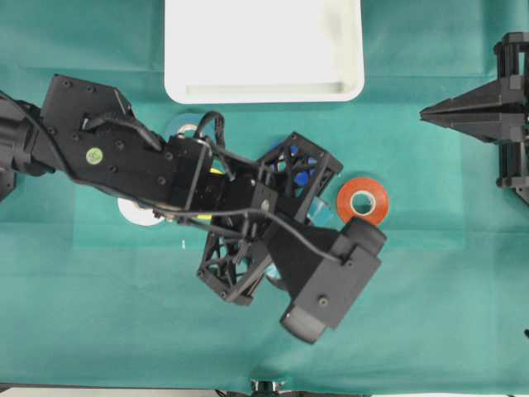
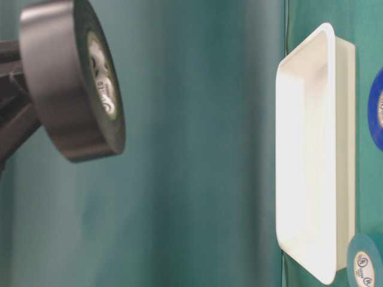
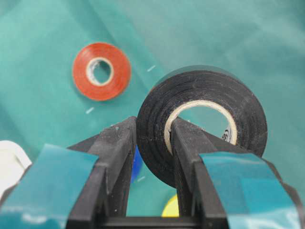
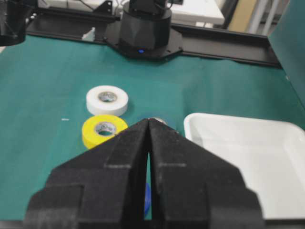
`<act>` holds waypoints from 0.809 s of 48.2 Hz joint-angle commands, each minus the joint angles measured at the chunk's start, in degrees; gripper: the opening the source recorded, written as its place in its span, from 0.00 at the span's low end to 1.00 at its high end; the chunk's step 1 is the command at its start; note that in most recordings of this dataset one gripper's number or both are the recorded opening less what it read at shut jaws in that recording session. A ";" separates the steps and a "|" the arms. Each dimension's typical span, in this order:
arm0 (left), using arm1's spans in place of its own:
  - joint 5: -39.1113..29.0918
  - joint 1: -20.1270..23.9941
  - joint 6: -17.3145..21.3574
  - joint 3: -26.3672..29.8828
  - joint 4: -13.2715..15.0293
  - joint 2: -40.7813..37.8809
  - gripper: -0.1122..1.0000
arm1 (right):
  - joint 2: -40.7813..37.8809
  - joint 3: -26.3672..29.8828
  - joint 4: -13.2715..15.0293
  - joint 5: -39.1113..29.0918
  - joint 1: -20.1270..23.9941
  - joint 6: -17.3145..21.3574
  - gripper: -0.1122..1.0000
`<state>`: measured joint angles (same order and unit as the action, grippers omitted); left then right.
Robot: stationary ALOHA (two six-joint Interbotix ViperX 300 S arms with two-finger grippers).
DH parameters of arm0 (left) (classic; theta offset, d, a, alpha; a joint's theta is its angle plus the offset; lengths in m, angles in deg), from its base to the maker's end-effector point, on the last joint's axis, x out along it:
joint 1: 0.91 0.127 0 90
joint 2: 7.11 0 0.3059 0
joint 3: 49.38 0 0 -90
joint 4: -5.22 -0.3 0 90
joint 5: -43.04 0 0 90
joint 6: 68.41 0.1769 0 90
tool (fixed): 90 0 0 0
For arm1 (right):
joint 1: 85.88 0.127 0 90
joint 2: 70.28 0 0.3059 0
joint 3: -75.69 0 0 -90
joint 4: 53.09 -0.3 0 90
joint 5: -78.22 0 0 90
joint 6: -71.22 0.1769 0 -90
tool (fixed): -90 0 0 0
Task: Pick up the tape from a random location and place it into the white case.
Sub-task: 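Carry the black roll back over the white tray with the left gripper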
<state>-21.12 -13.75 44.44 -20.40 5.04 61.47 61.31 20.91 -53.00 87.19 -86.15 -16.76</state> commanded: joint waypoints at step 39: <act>-0.18 24.08 0.00 -3.25 -0.18 6.15 0.27 | 1.32 2.37 0.09 -1.41 0.00 0.00 0.10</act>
<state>-21.30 8.58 44.44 -23.39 4.95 64.89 62.81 21.61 -53.00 85.52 -86.15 -16.85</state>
